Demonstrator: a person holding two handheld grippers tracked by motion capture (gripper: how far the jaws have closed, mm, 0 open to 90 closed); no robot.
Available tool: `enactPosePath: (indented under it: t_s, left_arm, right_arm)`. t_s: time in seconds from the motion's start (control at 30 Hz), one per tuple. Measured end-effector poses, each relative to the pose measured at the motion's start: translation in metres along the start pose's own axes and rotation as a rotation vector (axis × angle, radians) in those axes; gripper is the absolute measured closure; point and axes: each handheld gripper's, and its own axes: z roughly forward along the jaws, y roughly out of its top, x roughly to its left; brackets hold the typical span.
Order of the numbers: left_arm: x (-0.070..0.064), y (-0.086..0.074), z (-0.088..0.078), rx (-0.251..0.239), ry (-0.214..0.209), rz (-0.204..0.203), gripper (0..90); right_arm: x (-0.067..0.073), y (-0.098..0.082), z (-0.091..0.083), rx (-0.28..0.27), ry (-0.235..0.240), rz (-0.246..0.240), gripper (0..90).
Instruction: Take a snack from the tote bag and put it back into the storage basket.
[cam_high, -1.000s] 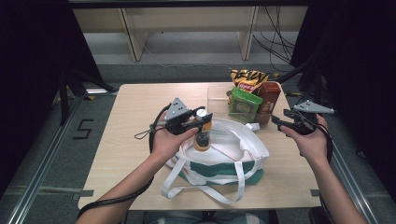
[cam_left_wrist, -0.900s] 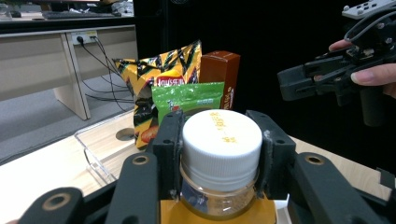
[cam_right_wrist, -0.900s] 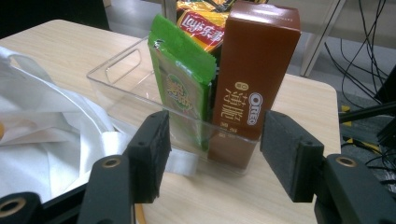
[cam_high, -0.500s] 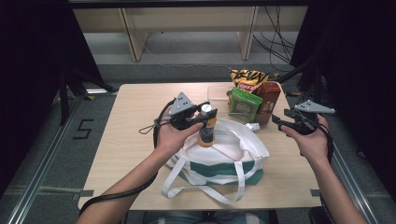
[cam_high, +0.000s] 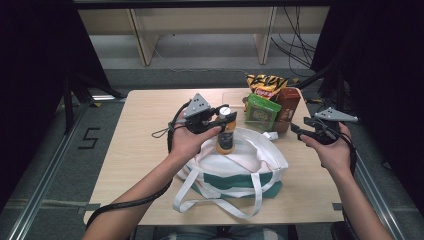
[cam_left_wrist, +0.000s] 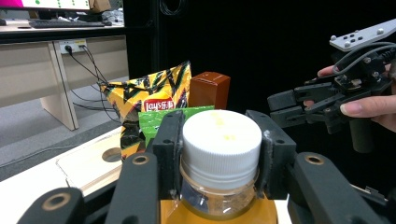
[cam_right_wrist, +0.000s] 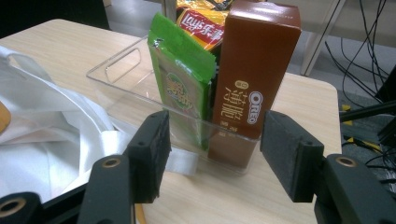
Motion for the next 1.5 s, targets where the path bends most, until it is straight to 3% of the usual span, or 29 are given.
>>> enactPosePath:
  t_s: [0.2, 0.3, 0.37, 0.8, 1.07, 1.47, 1.5]
  left_arm:
    - [0.0, 0.005, 0.004, -0.002, -0.004, 0.007, 58.6]
    - [-0.001, 0.008, 0.005, -0.005, -0.005, 0.009, 58.6]
    - [-0.001, 0.009, 0.006, -0.005, -0.008, 0.012, 58.6]
    - [0.0, 0.019, 0.01, -0.017, -0.017, 0.016, 58.6]
    - [-0.001, 0.025, 0.014, -0.024, -0.018, 0.033, 58.6]
    - [0.0, 0.035, 0.023, -0.037, -0.021, 0.043, 58.6]
    - [0.0, 0.036, 0.024, -0.036, -0.02, 0.044, 58.6]
  right_arm:
    - [0.0, -0.001, 0.001, -0.004, -0.005, -0.004, 43.3]
    - [-0.001, 0.0, -0.001, 0.021, 0.009, -0.005, 43.4]
    - [0.0, -0.001, 0.001, -0.006, -0.001, -0.006, 43.3]
    - [-0.002, -0.001, 0.0, 0.009, 0.012, -0.016, 43.3]
    - [-0.002, -0.001, 0.001, -0.011, -0.001, -0.021, 43.3]
    - [0.0, -0.001, 0.0, 0.02, 0.009, 0.016, 43.3]
    - [-0.001, -0.001, 0.001, 0.008, 0.007, -0.004, 43.3]
